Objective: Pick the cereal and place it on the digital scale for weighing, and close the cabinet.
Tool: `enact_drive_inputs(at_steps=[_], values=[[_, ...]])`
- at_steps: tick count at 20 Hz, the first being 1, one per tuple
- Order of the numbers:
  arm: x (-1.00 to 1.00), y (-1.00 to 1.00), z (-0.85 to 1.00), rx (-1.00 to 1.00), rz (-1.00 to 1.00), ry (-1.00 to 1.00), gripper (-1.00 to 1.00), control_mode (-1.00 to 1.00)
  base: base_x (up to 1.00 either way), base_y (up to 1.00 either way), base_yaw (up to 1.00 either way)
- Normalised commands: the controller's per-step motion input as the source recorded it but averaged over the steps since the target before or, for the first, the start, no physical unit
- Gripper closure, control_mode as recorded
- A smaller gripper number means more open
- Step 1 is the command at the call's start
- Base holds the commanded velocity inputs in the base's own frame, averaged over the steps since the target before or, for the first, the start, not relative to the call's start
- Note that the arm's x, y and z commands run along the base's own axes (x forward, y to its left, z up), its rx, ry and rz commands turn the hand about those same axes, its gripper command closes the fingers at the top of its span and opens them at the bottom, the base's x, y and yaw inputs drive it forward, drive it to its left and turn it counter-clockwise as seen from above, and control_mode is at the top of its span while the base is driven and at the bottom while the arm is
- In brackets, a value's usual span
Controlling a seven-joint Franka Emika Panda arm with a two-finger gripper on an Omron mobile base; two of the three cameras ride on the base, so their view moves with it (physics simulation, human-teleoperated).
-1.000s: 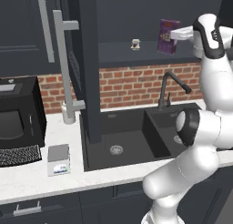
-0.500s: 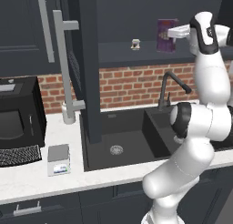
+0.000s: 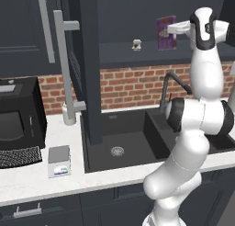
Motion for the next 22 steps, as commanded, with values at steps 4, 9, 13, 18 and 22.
enact_drive_inputs(at_steps=[4,9,13,18,22], values=[[0.01,0.04,0.00,0.00,0.03,0.00,1.00,-1.00,0.00,0.00,0.00],[0.00,0.00,0.00,0.00,0.03,-0.01,1.00,-1.00,0.00,0.00,0.00],[-0.12,0.01,0.00,0.00,0.01,-0.10,1.00,-1.00,0.00,0.00,0.00],[-0.56,0.17,0.00,0.00,0.00,-0.20,1.00,-1.00,0.00,0.00,0.00],[-0.81,0.48,0.00,0.00,0.00,-0.27,1.00,-1.00,0.00,0.00,0.00]])
